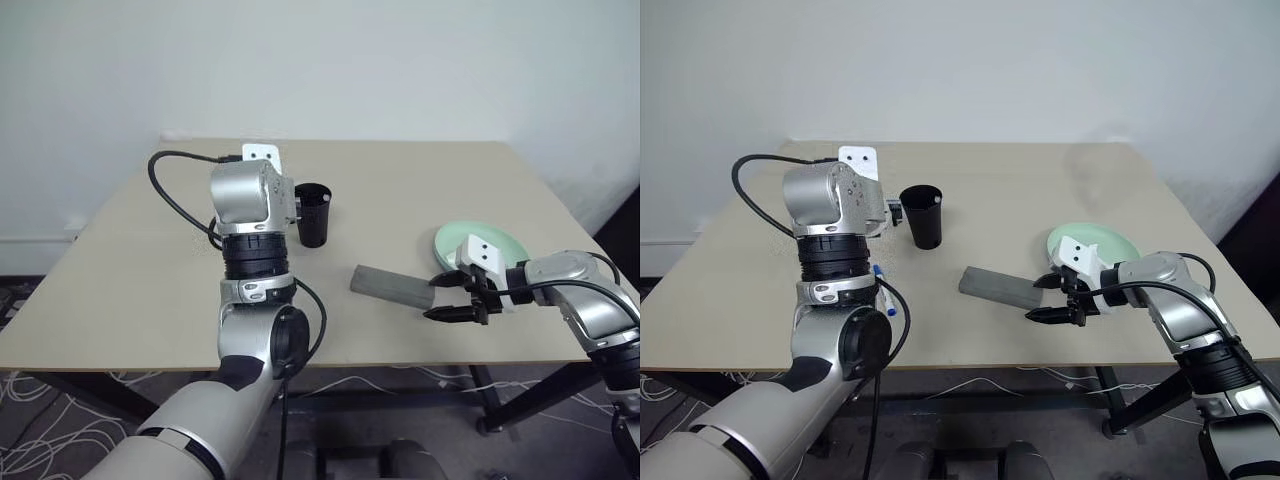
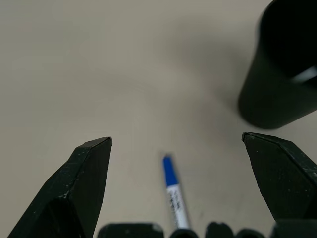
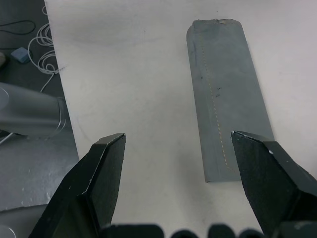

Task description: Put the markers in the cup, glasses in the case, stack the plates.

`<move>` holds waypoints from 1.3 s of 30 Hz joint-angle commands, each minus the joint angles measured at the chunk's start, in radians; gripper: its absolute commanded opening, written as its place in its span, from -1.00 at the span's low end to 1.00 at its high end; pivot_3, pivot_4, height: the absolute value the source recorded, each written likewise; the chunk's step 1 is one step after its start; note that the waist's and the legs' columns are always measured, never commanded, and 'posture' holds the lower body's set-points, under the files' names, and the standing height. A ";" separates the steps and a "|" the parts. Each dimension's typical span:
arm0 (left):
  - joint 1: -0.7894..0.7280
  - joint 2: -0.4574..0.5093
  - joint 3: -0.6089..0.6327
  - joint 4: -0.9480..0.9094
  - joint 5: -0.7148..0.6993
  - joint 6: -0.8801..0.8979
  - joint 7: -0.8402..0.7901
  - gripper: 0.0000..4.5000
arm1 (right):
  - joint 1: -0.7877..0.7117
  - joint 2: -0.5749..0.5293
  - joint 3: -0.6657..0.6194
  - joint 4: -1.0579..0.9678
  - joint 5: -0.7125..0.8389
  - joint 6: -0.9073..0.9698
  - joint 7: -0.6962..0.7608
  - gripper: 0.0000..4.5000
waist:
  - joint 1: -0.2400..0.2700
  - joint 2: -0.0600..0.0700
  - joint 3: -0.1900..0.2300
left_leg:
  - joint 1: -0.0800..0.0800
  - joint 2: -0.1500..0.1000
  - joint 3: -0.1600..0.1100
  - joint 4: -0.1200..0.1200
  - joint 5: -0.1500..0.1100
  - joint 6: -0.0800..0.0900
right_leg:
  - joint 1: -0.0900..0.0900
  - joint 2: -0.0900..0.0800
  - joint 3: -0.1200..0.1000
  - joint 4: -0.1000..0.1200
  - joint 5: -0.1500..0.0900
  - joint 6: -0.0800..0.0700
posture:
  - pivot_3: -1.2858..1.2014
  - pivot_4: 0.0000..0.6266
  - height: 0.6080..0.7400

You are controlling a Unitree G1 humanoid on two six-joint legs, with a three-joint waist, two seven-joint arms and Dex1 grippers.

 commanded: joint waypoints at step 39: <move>0.116 -0.001 0.151 0.265 -0.006 -0.112 -0.029 -0.80 | -0.045 0.007 -0.015 -0.001 -0.003 -0.007 0.007 0.64 | -0.025 0.001 -0.001 | 0.004 -0.002 0.000 -0.002 0.002 -0.008 | 0.000 0.004 0.004 0.000 0.006 0.001 | 0.03 -1.00 1.00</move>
